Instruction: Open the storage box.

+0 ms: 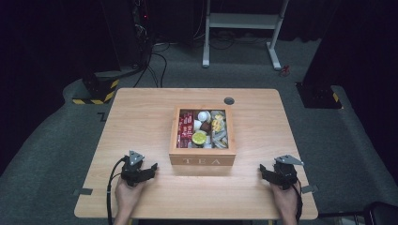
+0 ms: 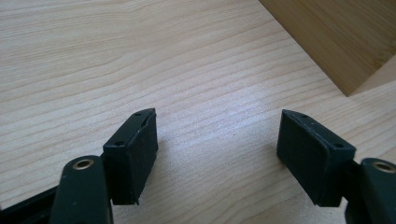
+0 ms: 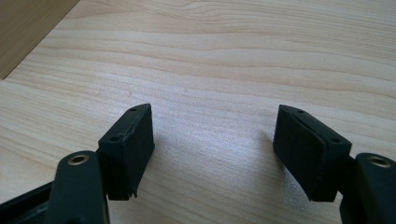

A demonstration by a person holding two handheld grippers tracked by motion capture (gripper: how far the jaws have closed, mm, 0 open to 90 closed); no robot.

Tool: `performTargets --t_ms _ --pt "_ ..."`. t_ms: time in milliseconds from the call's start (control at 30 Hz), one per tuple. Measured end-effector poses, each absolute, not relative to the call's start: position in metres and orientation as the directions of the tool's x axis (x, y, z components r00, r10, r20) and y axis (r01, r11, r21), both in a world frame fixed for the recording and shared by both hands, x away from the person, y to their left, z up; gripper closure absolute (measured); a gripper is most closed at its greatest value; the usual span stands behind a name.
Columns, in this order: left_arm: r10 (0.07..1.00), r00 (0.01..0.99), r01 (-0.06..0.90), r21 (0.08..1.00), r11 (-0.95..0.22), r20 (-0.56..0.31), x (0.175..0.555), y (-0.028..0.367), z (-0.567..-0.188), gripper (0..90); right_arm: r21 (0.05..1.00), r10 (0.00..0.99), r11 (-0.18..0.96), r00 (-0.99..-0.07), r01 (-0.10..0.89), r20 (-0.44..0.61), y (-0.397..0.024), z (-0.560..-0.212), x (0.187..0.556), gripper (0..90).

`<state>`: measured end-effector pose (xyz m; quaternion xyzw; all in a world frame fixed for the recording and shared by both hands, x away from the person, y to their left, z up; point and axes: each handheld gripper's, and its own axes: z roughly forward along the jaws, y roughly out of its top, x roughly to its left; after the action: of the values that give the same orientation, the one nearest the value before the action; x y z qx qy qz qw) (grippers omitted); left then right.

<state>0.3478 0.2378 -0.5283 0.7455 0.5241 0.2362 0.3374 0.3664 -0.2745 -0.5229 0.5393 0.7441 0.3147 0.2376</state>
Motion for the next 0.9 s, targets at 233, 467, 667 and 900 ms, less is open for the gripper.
performTargets --t_ms 233,467,667,900 --pt "0.940 0.340 0.621 0.751 -0.225 0.000 0.3475 0.2378 -0.5284 28.4 0.724 0.950 0.225 -0.311 0.652 -0.016 -0.2744 -0.5230 0.3663 28.5" --pt "0.940 0.341 0.621 0.751 -0.225 0.000 0.3473 0.2378 -0.5284 27.7 0.724 0.951 0.224 -0.310 0.652 -0.015 -0.2743 -0.5229 0.3663 28.5" --pt "0.941 0.339 0.623 0.750 -0.222 -0.003 0.3473 0.2380 -0.5282 28.3 0.725 0.950 0.228 -0.313 0.650 -0.018 -0.2744 -0.5229 0.3664 28.5" --pt "0.941 0.338 0.625 0.748 -0.224 -0.001 0.3475 0.2368 -0.5283 26.6 0.726 0.949 0.229 -0.315 0.648 -0.018 -0.2742 -0.5231 0.3664 28.5"
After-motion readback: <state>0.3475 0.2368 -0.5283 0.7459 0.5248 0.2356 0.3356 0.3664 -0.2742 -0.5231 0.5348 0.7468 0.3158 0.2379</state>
